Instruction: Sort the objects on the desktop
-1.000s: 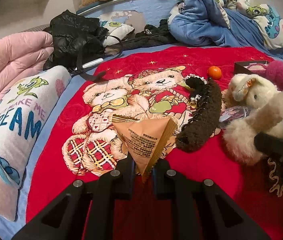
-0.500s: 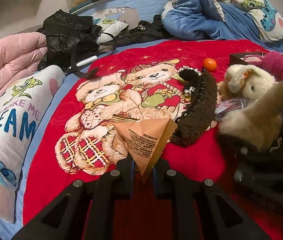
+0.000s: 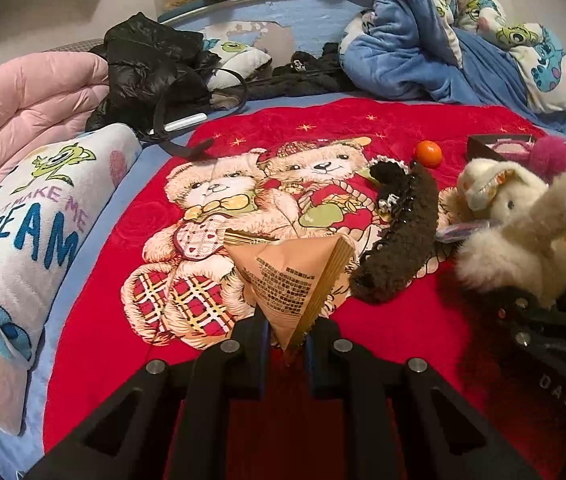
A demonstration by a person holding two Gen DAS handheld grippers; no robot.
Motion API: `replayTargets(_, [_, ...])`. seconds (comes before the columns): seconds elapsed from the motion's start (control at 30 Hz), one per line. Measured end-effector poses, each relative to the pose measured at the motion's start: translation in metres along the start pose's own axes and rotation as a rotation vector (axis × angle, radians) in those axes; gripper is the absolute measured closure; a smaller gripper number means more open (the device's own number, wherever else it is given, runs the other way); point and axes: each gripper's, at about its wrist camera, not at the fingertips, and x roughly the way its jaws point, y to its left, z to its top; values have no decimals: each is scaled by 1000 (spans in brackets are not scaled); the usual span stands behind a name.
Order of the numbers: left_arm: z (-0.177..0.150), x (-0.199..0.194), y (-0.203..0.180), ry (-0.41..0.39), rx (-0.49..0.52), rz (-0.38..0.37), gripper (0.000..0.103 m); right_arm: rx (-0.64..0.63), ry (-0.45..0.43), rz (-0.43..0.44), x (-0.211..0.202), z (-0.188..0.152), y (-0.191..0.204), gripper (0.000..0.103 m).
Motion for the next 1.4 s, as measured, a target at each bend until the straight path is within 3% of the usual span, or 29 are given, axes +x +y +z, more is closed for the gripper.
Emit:
replayTargets(0.33, [8, -32, -7, -50, -34, -17, 89, 31, -40, 55, -33, 2, 0, 59])
replayTargets(0.63, [20, -60, -48, -90, -26, -55, 89, 90, -106, 71, -74, 6, -28, 59])
replayTargets(0.83, [27, -75, -95, -94, -58, -169, 89, 136, -140, 36, -104, 2, -67, 59])
replayTargets(1.1, [31, -106, -194, -111, 8, -333, 89, 193, -176, -87, -160, -19, -146, 58])
replayTargets(1.27, [30, -127, -247, -131, 65, -384, 89, 258, -195, -164, -195, -47, -210, 58])
replayTargets(1.4, [29, -134, -270, -137, 91, -401, 89, 298, -211, -175, -210, -60, -241, 58])
